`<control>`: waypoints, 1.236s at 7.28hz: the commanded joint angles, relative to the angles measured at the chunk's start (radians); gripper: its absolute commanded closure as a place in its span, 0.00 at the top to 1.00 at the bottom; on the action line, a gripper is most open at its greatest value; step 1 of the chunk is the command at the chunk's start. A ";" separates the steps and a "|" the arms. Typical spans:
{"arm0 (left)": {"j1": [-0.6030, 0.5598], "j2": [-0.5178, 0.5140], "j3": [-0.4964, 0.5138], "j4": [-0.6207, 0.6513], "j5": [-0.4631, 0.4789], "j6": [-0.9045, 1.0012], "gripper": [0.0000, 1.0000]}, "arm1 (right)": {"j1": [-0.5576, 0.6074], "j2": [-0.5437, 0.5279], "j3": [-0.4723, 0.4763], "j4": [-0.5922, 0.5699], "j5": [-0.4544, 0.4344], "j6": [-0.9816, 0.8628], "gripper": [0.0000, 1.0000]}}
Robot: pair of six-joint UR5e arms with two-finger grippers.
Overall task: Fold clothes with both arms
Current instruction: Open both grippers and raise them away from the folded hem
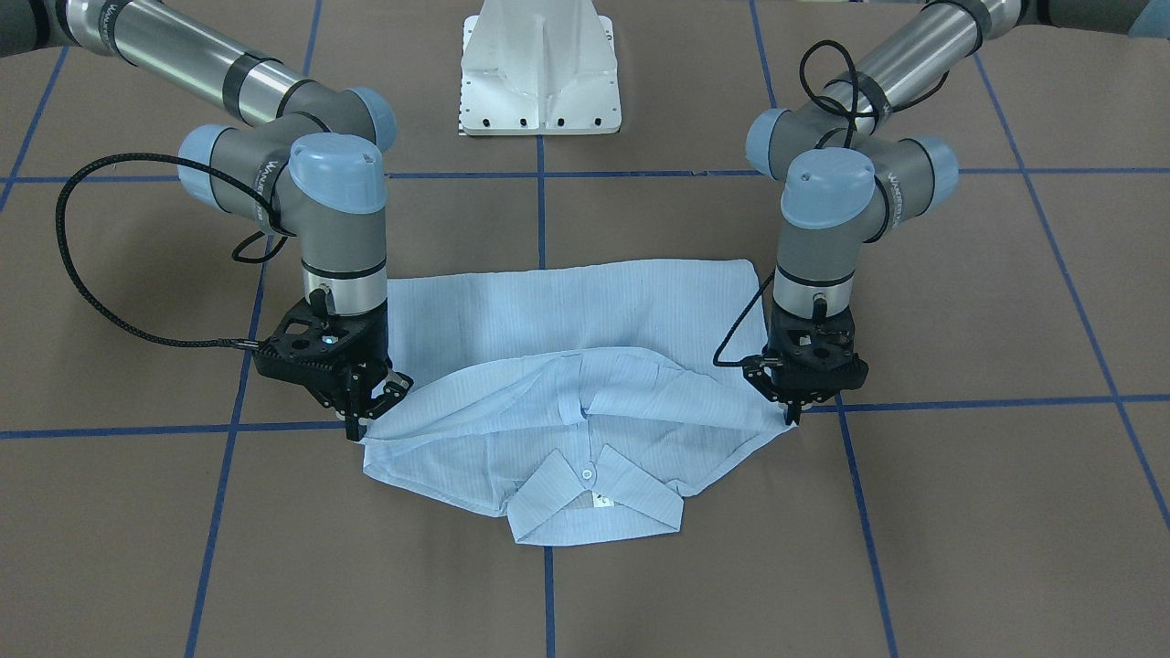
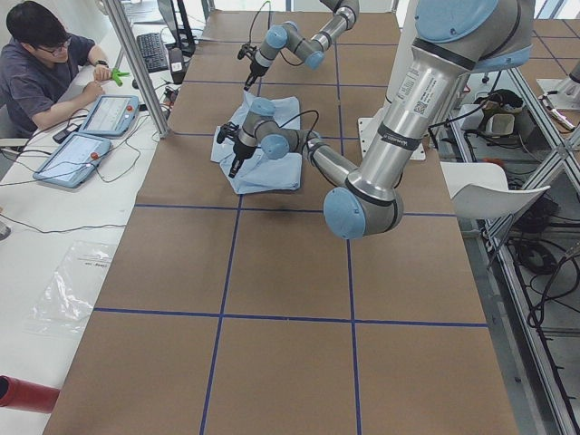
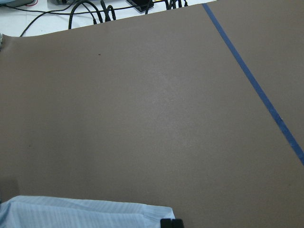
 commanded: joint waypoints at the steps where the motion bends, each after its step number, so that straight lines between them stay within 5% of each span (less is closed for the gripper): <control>1: -0.023 0.002 0.000 -0.002 0.000 0.052 0.00 | 0.001 -0.005 0.005 0.007 0.000 -0.001 0.00; 2: -0.023 0.002 0.000 -0.003 0.000 0.054 0.00 | 0.000 -0.006 0.003 0.007 -0.001 0.000 0.00; 3: -0.023 0.007 0.002 -0.006 0.000 0.058 0.69 | -0.002 -0.016 -0.003 0.007 -0.006 -0.001 0.99; 4: -0.023 0.014 -0.006 -0.015 -0.006 0.058 1.00 | 0.004 -0.016 0.011 0.007 0.000 -0.006 1.00; 6: -0.035 0.026 -0.041 -0.037 -0.062 0.145 1.00 | 0.036 -0.055 0.095 -0.003 0.043 -0.081 1.00; 9: -0.009 0.254 -0.177 -0.228 -0.164 0.045 1.00 | 0.041 -0.095 0.128 0.005 0.049 -0.100 1.00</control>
